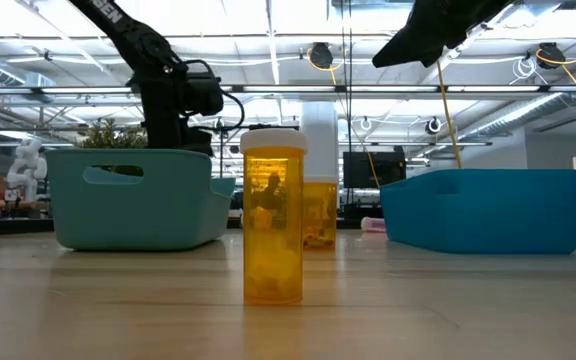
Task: Pick and place medicine bottles into bin by pill shape (circle, oval)
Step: Put the top left small pink pill bottle into the green bin
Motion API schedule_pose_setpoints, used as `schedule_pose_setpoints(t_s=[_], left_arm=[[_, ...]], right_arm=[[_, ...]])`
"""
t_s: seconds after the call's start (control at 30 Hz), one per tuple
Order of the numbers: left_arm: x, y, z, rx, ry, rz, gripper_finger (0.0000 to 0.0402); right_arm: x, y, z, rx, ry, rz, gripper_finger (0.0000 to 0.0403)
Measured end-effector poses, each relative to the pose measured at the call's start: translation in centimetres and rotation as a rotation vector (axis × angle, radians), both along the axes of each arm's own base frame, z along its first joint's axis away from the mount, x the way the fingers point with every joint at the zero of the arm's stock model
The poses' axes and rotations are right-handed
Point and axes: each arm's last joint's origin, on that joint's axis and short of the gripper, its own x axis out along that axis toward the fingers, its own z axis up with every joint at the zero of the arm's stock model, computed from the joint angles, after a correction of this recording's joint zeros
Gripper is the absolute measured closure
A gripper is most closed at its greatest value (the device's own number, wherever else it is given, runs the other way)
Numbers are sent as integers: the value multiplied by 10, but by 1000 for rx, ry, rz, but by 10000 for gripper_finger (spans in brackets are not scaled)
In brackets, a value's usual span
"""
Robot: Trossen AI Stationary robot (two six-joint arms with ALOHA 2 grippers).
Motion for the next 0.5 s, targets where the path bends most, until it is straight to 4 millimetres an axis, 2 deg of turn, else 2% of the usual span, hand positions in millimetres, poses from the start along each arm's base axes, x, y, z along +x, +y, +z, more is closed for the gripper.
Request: schedule_pose_setpoints(t_s=[0.17, 0.5], left_arm=[[2, 1, 1, 17, -22, -3, 124], [1, 1, 1, 16, -10, -22, 208]], right_arm=[[0, 0, 0, 0, 0, 0, 403], [0, 0, 0, -15, 4, 9, 403]])
